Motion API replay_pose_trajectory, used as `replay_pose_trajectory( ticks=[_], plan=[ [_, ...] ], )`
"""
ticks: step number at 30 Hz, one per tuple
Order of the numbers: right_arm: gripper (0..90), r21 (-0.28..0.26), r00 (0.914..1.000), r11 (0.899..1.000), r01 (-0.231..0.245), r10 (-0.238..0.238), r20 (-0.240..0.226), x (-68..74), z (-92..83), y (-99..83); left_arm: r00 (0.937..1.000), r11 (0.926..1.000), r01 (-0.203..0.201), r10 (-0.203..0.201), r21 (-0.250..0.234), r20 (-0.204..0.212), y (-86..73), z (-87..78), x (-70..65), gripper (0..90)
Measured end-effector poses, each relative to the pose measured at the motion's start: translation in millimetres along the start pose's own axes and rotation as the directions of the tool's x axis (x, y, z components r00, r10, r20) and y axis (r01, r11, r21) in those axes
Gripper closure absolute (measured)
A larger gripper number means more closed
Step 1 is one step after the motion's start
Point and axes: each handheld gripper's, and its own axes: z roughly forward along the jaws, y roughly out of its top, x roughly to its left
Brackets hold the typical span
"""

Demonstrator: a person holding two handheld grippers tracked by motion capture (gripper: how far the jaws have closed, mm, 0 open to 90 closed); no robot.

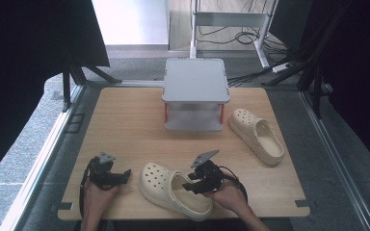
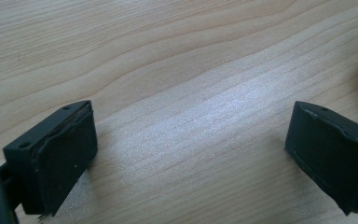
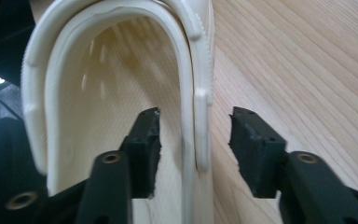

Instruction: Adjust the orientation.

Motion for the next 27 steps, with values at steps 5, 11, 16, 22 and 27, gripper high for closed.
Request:
replay_pose_trajectory(
  ticks=[5,11,16,22,27],
  plan=[
    [42.7,-0.019,0.9999,1.0,-0.003,0.003,-0.013,-8.3,-20.9,-0.1,1.0,1.0,-0.001,0.001,0.0,0.0,0.3,0.3,-0.3,2.0],
    [36.7,-0.037,0.9991,0.999,-0.038,0.039,0.018,-26.3,-46.1,-2.1,1.0,1.0,0.0,0.0,0.0,0.0,0.4,0.4,-0.4,2.0],
    [32.8,-0.056,0.992,0.996,-0.07,0.076,0.101,-44.2,-61.4,-8.1,1.0,1.0,0.0,0.0,0.0,0.0,0.4,0.3,-0.4,2.0],
    [29.1,-0.12,0.9696,0.978,-0.171,0.189,0.155,-74.5,-80.2,-20.5,1.0,1.0,-0.001,0.001,0.001,0.0,0.5,0.5,-0.4,2.0],
    [28.2,-0.138,0.9507,0.966,-0.22,0.244,0.191,-93.2,-92.6,-29.8,1.0,1.0,-0.004,0.004,0.001,0.002,0.8,0.6,-0.5,2.1]
  ],
)
